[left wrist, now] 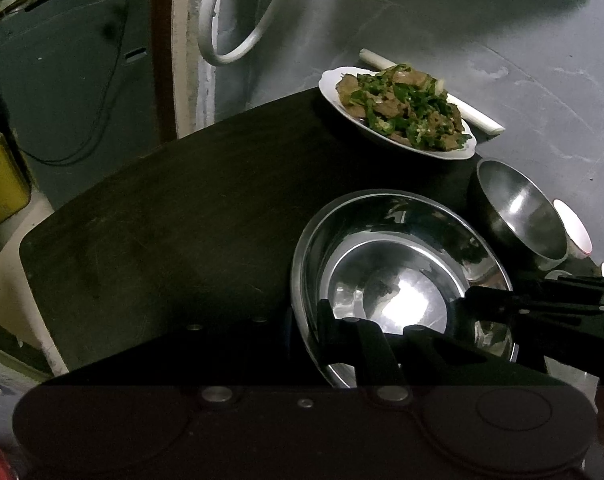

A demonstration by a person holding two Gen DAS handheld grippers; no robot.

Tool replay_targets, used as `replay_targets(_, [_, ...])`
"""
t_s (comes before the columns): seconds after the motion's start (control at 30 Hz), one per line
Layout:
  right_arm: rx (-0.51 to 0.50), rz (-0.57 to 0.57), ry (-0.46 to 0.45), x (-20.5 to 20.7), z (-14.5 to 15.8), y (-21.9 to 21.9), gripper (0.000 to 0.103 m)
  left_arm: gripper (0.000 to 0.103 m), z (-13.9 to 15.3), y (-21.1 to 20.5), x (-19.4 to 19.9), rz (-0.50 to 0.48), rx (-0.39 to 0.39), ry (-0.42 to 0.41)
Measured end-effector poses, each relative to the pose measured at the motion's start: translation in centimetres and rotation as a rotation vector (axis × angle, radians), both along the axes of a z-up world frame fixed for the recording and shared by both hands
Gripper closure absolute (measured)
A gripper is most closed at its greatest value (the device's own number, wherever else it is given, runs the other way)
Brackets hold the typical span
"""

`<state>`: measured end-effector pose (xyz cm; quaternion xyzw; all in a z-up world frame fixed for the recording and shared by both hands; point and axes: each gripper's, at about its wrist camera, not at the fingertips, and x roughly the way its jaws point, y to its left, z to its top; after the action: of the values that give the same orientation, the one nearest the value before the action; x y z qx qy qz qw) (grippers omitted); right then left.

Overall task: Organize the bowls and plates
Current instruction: 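Lower the steel basin onto the table and open both tools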

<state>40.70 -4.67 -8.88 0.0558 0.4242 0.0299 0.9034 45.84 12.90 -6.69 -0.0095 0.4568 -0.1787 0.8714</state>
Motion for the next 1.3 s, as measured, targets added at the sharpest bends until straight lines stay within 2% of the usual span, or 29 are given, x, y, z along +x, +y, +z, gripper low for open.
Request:
replay_targets(0.3, [0.104,-0.03,-0.005,-0.1,0.1,-1.0,0.088,0.093,0.5,1.0,0.0,0.03,-0.023,-0.017])
replay_targets(0.6, [0.157,-0.04,-0.059,-1.4,2.2,-0.6,0.088,0.093,4.0,1.6,-1.3,0.016,-0.023,-0.067])
replay_targets(0.9, [0.168,-0.074,-0.104,-6.7,5.1,-1.4,0.087,0.093,6.5,0.5,-5.5,-0.068,-0.037,-0.078])
replay_targets(1.1, [0.155,-0.094,-0.098,-11.7,5.8,-1.7,0.087,0.093,6.5,-0.2,-9.6,-0.129,-0.04,-0.05])
replay_targets(1.3, [0.169,-0.126,-0.067,-16.7,5.0,-1.8,0.086,0.092,5.6,-0.6,-12.9,-0.18,-0.017,-0.022])
